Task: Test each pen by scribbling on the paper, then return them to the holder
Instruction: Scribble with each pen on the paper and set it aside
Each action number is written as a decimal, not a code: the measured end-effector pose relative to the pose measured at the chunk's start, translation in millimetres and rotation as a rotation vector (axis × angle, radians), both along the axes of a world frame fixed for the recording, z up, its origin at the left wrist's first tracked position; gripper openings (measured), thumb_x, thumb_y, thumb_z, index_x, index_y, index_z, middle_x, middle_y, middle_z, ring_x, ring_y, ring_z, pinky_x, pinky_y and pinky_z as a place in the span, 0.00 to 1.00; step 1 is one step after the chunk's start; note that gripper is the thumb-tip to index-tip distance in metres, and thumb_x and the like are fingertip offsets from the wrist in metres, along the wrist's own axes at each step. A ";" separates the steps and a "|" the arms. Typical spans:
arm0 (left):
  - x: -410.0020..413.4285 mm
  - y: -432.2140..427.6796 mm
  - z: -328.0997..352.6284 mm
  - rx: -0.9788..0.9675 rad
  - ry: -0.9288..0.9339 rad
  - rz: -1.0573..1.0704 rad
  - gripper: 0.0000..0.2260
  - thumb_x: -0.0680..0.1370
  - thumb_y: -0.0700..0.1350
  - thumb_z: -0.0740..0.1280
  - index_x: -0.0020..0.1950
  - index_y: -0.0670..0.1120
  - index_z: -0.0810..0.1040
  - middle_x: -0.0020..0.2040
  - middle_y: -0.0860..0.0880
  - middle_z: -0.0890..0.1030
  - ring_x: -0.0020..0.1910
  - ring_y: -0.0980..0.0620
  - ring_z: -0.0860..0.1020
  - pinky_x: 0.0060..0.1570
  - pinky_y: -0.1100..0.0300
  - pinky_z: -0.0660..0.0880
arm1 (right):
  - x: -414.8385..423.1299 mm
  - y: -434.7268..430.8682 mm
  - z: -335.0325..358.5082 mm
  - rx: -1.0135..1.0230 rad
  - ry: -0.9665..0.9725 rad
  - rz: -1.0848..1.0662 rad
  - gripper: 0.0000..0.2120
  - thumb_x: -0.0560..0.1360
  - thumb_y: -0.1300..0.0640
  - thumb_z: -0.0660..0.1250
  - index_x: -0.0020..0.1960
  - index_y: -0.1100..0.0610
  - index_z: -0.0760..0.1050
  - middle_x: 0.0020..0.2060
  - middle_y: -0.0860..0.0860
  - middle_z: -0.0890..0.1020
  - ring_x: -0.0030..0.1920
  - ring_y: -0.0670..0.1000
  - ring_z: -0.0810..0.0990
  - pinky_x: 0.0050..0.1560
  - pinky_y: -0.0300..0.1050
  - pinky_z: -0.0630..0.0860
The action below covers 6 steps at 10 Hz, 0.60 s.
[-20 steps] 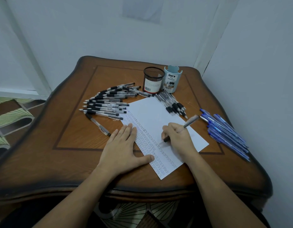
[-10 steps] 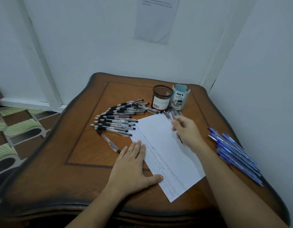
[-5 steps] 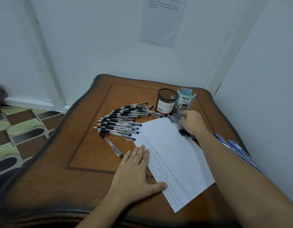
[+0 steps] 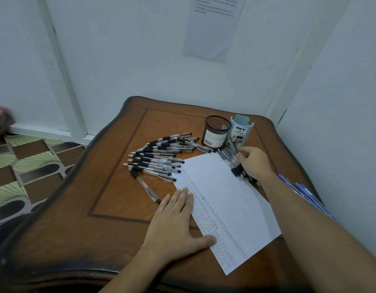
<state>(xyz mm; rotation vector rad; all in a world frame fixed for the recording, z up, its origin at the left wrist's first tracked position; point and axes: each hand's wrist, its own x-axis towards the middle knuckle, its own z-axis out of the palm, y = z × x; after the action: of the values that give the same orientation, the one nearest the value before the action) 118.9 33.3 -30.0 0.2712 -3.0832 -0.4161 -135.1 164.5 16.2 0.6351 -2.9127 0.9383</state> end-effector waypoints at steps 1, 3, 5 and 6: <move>0.1 0.3 0.6 -0.001 0.001 -0.002 0.51 0.69 0.80 0.49 0.80 0.50 0.39 0.79 0.52 0.35 0.77 0.56 0.35 0.73 0.57 0.30 | 2.5 -3.3 0.1 0.056 0.056 0.003 0.18 0.80 0.57 0.65 0.69 0.55 0.76 0.57 0.58 0.77 0.58 0.58 0.75 0.57 0.47 0.69; 0.5 -0.1 -1.0 0.005 0.010 0.002 0.51 0.69 0.80 0.49 0.81 0.49 0.40 0.80 0.51 0.36 0.78 0.55 0.36 0.74 0.56 0.32 | 22.5 -42.7 -5.2 0.177 0.151 0.267 0.14 0.79 0.59 0.66 0.64 0.55 0.80 0.55 0.52 0.79 0.57 0.54 0.75 0.58 0.50 0.70; -0.2 0.4 -2.3 0.008 0.023 0.010 0.51 0.68 0.80 0.50 0.81 0.49 0.41 0.80 0.51 0.37 0.78 0.54 0.36 0.74 0.55 0.33 | 59.7 -94.8 -15.7 0.024 -0.118 0.436 0.17 0.81 0.59 0.62 0.70 0.54 0.76 0.66 0.52 0.75 0.65 0.51 0.73 0.67 0.46 0.68; -0.7 -0.2 -3.6 0.002 0.024 0.011 0.52 0.68 0.80 0.50 0.81 0.49 0.41 0.80 0.51 0.37 0.78 0.54 0.37 0.75 0.55 0.33 | 64.6 -107.3 -19.3 0.071 -0.111 0.389 0.14 0.81 0.55 0.64 0.65 0.51 0.79 0.58 0.50 0.73 0.58 0.52 0.75 0.64 0.51 0.72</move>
<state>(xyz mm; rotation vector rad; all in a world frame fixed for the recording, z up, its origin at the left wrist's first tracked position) 118.2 33.1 -33.6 0.2812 -3.0562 -0.4192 -70.5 57.1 -3.0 1.2262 -2.9876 0.9254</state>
